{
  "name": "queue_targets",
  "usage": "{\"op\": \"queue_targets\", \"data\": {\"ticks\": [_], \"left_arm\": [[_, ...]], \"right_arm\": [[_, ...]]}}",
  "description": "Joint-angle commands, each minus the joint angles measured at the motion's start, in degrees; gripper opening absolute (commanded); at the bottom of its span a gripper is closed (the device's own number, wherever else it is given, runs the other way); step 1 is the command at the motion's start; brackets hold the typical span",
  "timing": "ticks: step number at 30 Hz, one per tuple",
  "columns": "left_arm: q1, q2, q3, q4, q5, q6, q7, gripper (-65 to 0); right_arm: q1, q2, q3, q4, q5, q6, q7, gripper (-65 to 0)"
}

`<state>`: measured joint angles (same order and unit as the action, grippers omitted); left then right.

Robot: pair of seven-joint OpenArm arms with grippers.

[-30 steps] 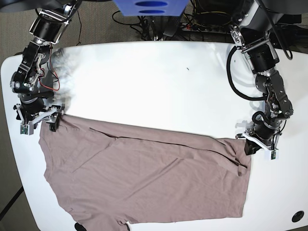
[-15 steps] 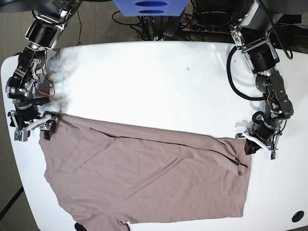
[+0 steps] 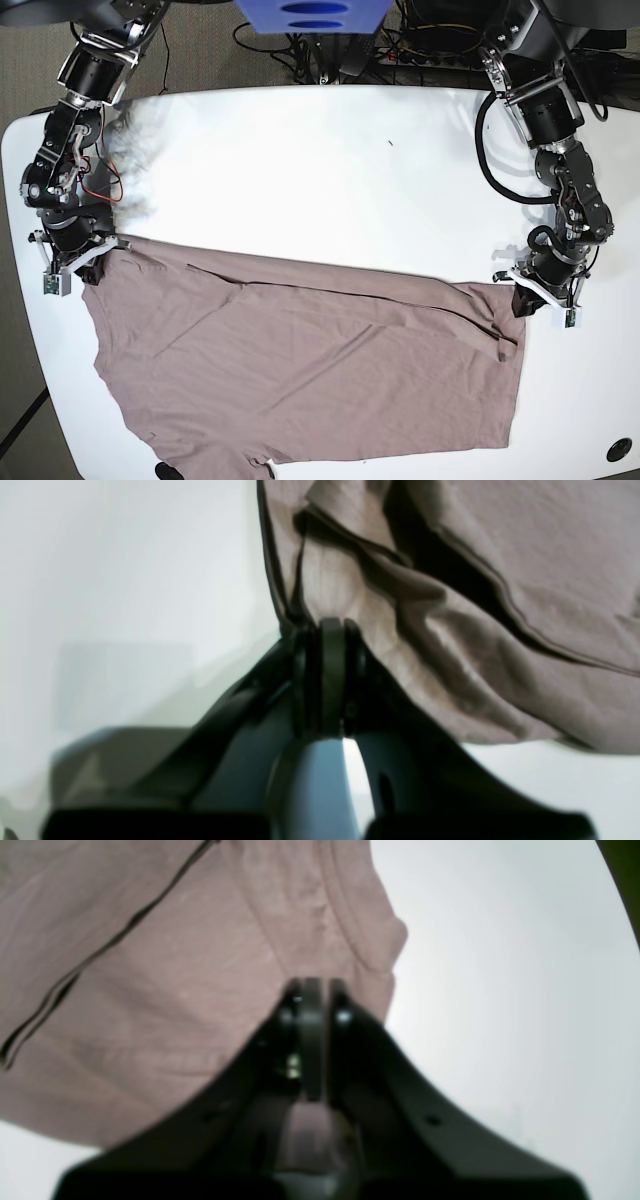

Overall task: Fold the T-shirt properly
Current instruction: 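Spread the grippers apart to stretch the held shirt edge taut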

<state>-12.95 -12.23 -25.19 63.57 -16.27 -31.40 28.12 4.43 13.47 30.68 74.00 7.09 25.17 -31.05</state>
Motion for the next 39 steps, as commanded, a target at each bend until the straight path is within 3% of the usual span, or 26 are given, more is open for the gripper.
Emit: {"op": "queue_targets", "data": {"ticks": [1,17,25,29,37,39], "left_arm": [[0.3,-1.0,-0.2,2.5,0.6,0.3,0.9,-65.0],[11.4,-1.5,-0.9,21.5,1.0,0.3,7.1,-64.4],[10.7,-0.9,-0.8,16.9,1.1,0.7,4.0,-62.6],[9.5,-0.9,-0.9,14.6,1.0,0.6,2.7,-59.3],[9.1,-1.0,-0.8,12.8,0.9,0.6,1.9,-57.3],[9.4,-1.4,-0.9,13.7,1.3,1.1,1.3,-55.7]], "right_arm": [[0.8,1.4,0.2,1.3,0.4,-0.3,1.0,-65.0],[-1.8,1.7,0.9,4.3,0.8,-0.1,-3.4,-65.0],[-2.9,1.6,0.9,4.3,1.0,0.0,-2.4,-29.8],[-2.6,1.8,2.2,3.9,2.2,-0.2,-2.0,-18.8],[-2.2,1.9,3.5,4.6,3.0,-0.2,-3.7,-19.8],[-1.8,1.7,3.8,5.0,2.7,-0.1,-6.2,-18.7]]}}
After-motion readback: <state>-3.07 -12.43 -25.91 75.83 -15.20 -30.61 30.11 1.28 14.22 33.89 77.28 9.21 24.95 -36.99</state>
